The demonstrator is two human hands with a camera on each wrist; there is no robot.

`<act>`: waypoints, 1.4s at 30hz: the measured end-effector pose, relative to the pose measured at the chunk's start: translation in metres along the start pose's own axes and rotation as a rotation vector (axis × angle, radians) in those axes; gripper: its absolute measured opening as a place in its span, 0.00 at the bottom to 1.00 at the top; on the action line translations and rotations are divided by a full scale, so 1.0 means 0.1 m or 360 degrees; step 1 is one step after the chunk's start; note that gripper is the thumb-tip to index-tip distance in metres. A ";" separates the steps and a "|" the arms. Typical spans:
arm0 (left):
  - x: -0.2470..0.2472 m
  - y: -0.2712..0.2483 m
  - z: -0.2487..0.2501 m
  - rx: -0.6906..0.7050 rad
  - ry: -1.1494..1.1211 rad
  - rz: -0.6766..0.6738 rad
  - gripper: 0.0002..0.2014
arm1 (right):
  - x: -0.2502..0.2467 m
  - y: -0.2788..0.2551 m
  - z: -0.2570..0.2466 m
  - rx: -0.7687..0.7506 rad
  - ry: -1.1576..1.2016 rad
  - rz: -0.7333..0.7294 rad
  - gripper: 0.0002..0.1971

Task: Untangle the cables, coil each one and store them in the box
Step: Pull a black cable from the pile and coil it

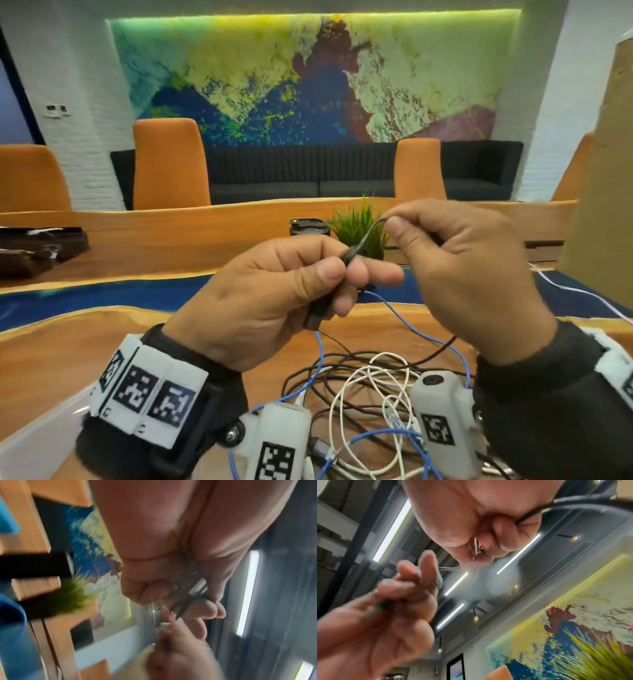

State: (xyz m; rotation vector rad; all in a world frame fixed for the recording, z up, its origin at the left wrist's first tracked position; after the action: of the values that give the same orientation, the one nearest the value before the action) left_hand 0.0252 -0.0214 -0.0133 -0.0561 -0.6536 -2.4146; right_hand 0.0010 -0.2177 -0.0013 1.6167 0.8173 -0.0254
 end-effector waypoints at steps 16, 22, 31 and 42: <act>0.06 -0.03 0.04 -0.0038 0.0143 0.0039 0.12 | 0.00 -0.03 -0.03 -0.0117 -0.0134 0.0043 0.08; -0.04 0.03 0.12 0.0349 0.0434 0.0355 0.14 | 0.09 -0.11 -0.19 -0.0368 -0.0251 -0.0757 0.13; 0.06 0.03 0.02 -0.0091 0.0758 0.0239 0.15 | -0.08 0.00 -0.09 -0.0284 0.0014 -0.0080 0.05; -0.05 0.07 0.07 0.0377 0.0998 0.0434 0.13 | 0.08 -0.11 -0.21 -0.0438 -0.0200 -0.0801 0.10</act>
State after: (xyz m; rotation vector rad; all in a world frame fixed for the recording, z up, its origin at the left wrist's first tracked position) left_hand 0.0323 -0.0206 -0.0046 0.6410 -0.5786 -1.9213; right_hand -0.0074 -0.1954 -0.0094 1.1111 1.0609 -0.3536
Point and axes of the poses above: each hand's wrist, its own y-axis towards the middle knuckle, its own x-axis out of the palm, z = x × y, the point moved 1 cm from there along y, towards the middle knuckle, and after that the axes turned 15 degrees about -y, right-handed, at the moved point
